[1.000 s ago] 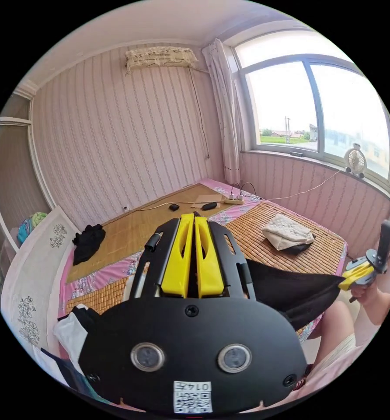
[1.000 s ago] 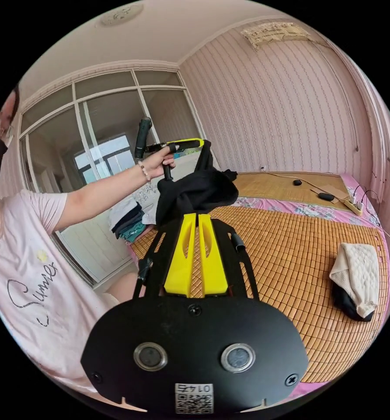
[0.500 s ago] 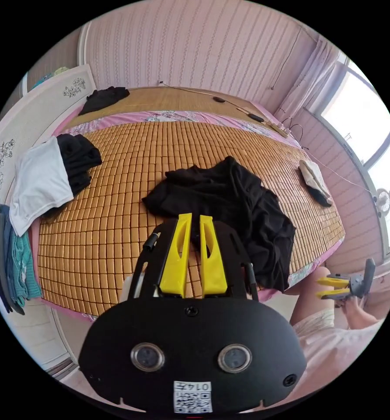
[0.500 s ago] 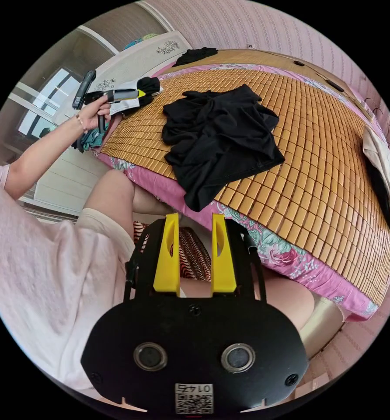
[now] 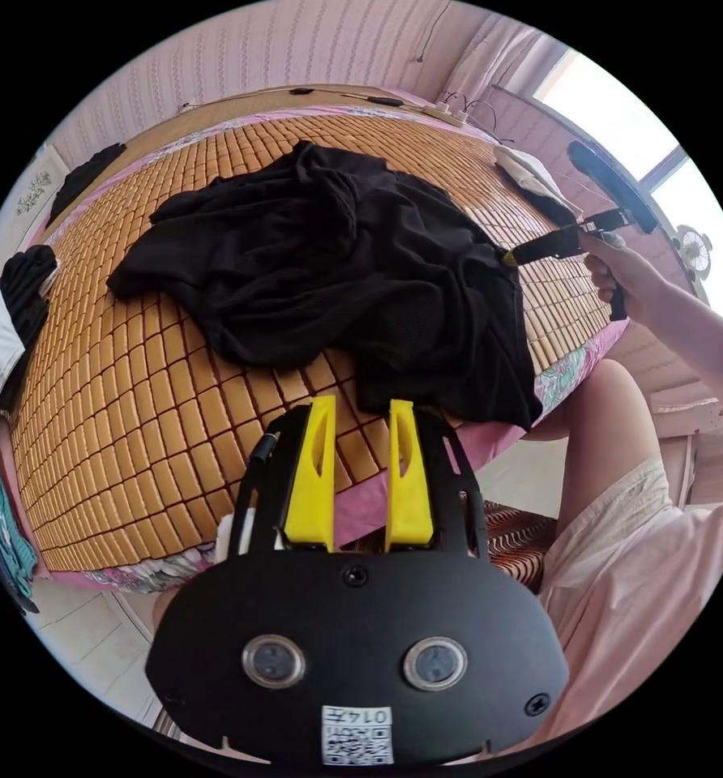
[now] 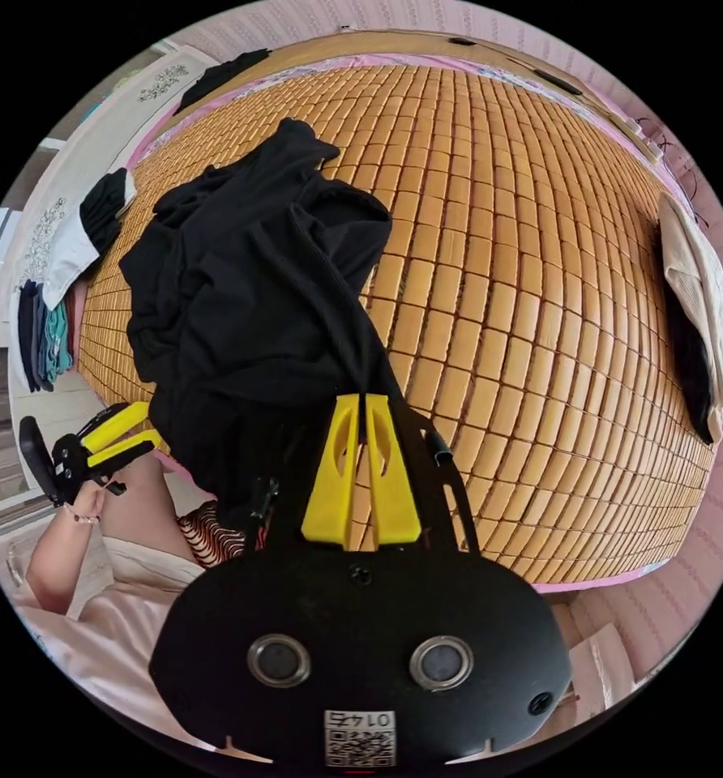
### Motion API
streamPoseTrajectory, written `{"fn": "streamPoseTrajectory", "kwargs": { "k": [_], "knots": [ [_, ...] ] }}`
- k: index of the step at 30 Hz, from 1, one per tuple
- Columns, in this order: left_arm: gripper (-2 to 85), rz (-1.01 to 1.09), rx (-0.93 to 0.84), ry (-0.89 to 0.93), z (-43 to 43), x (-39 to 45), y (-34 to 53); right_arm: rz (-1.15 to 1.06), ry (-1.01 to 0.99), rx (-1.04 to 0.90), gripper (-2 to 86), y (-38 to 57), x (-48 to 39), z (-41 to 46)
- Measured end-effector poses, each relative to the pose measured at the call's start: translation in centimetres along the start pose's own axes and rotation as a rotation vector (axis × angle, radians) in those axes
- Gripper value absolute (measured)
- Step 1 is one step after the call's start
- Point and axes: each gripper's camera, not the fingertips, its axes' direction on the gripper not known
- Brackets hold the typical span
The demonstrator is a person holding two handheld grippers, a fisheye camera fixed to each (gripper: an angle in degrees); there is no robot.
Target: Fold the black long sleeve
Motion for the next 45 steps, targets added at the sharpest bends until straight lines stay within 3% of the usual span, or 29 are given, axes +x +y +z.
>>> {"fn": "streamPoseTrajectory", "kwargs": {
  "k": [2,6,10,12,15,19,24,27,30,35,40,45],
  "knots": [
    [3.1,0.001,-0.007,-0.063,-0.2,-0.4,-0.4,0.03,-0.051,0.036,0.6,0.1,1.1,-0.9],
    [0.2,-0.028,0.038,-0.015,-1.8,-1.8,0.4,0.047,-0.138,0.218,0.3,3.2,3.9,-5.7],
    [-0.5,-0.048,0.201,0.073,-7.5,-3.4,3.8,0.095,-0.168,0.332,0.2,9.1,7.2,-9.6],
    [-0.7,-0.071,0.282,0.126,-10.3,-4.1,5.8,0.114,-0.203,0.329,0.2,11.1,7.7,-9.4],
    [-0.9,-0.123,0.351,0.111,-13.6,-5.0,9.0,0.2,-0.085,0.242,0.6,13.0,7.9,-7.1],
    [-1.0,-0.197,0.237,0.132,-13.3,-6.5,11.6,0.208,-0.145,0.162,3.4,13.1,6.9,-4.2],
    [-1.0,-0.185,0.212,0.103,-14.1,-5.8,13.1,0.043,-0.126,0.168,7.9,9.8,1.6,-4.0],
    [-1.0,-0.202,0.223,0.102,-15.0,-5.9,14.1,-0.079,0.008,0.134,8.1,7.6,-2.4,-2.9],
    [-1.0,-0.228,0.239,0.087,-16.1,-6.2,15.3,-0.056,0.179,0.011,8.1,6.1,-3.0,0.2],
    [-1.0,-0.253,0.279,0.064,-18.6,-6.8,17.7,0.061,0.068,0.178,9.9,8.2,-0.6,-4.0],
    [-1.0,-0.287,0.273,0.105,-19.2,-7.0,20.0,0.072,-0.137,0.056,10.8,8.9,-0.1,-1.3],
    [-1.0,-0.253,0.29,0.115,-20.7,-5.4,22.0,0.037,0.002,0.059,5.2,10.6,-2.1,-0.5]
  ]
}}
